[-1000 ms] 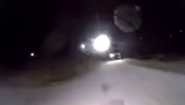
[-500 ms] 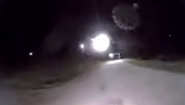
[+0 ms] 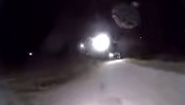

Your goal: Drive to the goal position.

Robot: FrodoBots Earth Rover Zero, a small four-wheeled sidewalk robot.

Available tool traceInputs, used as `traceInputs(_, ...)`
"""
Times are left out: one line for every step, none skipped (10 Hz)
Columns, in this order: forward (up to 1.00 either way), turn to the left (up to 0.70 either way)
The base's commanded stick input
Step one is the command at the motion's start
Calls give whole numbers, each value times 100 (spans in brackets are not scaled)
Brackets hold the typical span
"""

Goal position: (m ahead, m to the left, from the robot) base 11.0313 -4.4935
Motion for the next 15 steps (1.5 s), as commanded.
traceInputs(70, 0)
traceInputs(70, 0)
traceInputs(70, 0)
traceInputs(70, 0)
traceInputs(70, 0)
traceInputs(70, 0)
traceInputs(70, 0)
traceInputs(70, 0)
traceInputs(70, 0)
traceInputs(70, 0)
traceInputs(70, 0)
traceInputs(70, 0)
traceInputs(70, 0)
traceInputs(70, 0)
traceInputs(70, 0)
